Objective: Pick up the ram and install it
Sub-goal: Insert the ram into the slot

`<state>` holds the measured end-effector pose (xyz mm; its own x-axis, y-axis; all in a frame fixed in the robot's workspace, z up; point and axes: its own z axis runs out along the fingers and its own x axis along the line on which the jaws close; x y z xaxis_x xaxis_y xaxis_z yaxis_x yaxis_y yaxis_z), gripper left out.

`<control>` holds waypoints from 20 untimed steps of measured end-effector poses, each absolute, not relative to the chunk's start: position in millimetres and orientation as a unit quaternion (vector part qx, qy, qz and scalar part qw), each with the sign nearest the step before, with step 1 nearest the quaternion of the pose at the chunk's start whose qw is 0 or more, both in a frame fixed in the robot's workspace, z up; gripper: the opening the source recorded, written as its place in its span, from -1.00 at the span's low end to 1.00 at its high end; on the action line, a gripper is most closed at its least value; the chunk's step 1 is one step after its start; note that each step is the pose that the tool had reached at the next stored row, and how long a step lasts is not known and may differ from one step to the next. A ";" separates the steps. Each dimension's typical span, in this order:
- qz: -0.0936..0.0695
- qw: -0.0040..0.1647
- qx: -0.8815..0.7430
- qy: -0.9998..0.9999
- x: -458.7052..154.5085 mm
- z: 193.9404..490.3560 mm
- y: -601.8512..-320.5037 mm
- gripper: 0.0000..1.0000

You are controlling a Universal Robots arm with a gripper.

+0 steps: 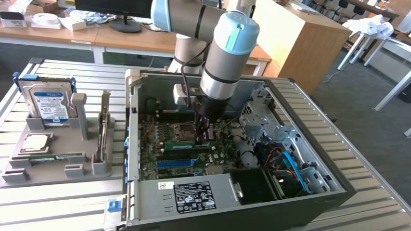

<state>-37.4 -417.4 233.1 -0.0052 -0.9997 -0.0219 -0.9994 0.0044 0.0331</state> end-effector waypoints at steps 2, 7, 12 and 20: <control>-0.019 0.004 0.705 -0.709 -37.4 232.9 -417.4 -0.77; -0.019 0.004 0.705 -0.709 -37.4 232.6 -417.2 -0.77; -0.019 0.004 0.705 -0.709 -37.4 232.7 -416.3 -0.77; -0.019 0.004 0.705 -0.709 -37.4 231.7 -416.3 -0.77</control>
